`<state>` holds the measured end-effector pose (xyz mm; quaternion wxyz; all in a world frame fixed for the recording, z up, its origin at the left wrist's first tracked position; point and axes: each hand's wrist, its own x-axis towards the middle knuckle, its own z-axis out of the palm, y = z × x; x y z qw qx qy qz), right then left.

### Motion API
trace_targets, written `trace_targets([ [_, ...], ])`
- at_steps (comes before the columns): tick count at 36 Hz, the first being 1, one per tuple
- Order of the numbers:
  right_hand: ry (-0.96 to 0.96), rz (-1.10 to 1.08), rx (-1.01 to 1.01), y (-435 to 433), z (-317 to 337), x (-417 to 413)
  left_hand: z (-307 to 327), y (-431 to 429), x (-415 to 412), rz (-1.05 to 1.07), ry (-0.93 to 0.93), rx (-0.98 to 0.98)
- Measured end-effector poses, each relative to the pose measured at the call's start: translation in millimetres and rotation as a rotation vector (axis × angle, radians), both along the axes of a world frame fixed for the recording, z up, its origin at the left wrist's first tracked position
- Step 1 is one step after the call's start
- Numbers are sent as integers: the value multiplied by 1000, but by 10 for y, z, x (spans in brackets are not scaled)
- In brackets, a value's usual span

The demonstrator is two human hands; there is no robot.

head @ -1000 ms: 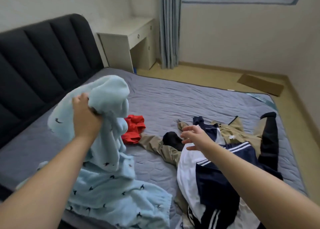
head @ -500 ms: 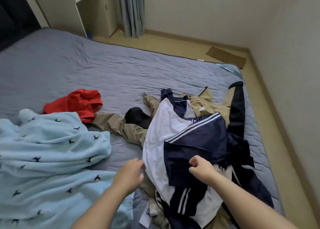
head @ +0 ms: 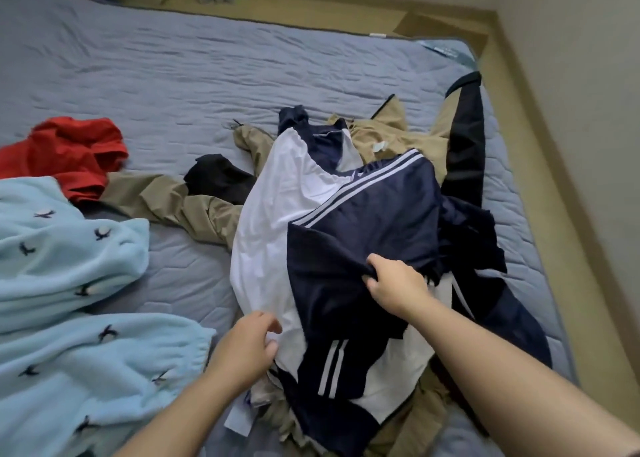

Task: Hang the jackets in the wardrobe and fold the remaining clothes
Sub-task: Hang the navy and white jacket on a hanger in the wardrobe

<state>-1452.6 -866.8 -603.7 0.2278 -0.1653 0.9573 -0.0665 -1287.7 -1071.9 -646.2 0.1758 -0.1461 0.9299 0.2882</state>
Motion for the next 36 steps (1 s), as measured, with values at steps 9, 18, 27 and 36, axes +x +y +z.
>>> trace_targets([
  [9, -13, -20, -338, 995, 491, 138, 330, 731, -493, 154, 158, 192],
  [18, 89, 306, -611, 1244, 1089, 166, 1017, 1457, -1254, 18, 223, 306],
  [27, -11, -208, -536, 1666, 1299, 5, 2330, 1460, -1354, 741, 69, 1190],
  [36, -10, -212, -503, 833, 1925, 135, 3718, 869, -1160, 529, 147, 1260],
])
